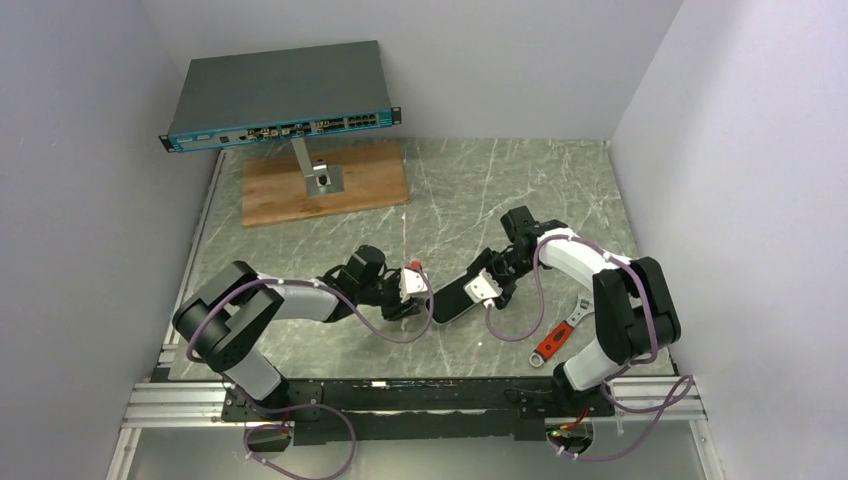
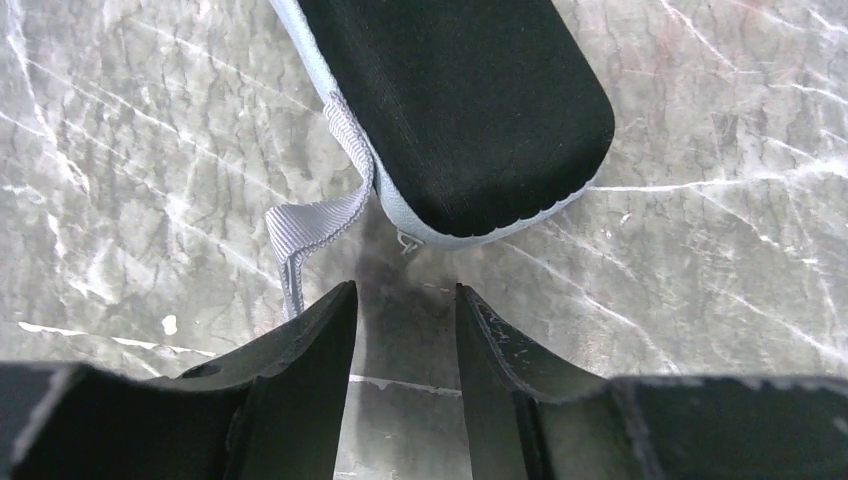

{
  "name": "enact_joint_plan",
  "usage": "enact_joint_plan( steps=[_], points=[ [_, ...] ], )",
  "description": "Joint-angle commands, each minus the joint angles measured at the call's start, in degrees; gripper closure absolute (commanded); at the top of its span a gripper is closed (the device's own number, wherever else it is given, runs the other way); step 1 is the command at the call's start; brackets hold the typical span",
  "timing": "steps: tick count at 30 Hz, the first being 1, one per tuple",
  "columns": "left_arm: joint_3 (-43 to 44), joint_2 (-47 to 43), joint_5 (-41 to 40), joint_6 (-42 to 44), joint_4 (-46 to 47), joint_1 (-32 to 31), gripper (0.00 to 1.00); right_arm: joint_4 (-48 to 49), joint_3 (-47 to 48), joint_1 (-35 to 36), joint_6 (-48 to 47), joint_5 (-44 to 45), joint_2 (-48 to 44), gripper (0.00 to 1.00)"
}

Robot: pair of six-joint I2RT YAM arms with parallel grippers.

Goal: Open the umbrella

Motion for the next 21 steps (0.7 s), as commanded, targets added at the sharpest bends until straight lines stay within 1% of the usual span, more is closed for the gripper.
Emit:
enact_joint_plan(
  steps=[1,3,8,12,21],
  points=[
    [2.8,-1.4,4.3,5.7,1.8,0.3,0.54,-6.5,-1.0,0.5,-1.7,-1.1,2.8,0.60],
    [3.9,-0.7,6.8,8.1,0.7,0.3,0.54,-6.4,-0.7,0.6,-1.7,-1.1,3.1,0.60],
    [4.9,-0.1,8.3,13.1,-0.1,0.3,0.55,-6.2,-0.9,0.5,-2.2,-1.3,3.2,0.61],
    [5.6,0.1,10.0,17.1,-3.1,0.0,0.58,-5.9,-0.9,0.4,-2.5,-1.5,3.5,0.61],
    [7.3,3.2,10.6,16.7,-3.0,-0.8,0.71,-5.0,-0.5,0.0,-4.6,-2.1,4.1,0.61]
  ],
)
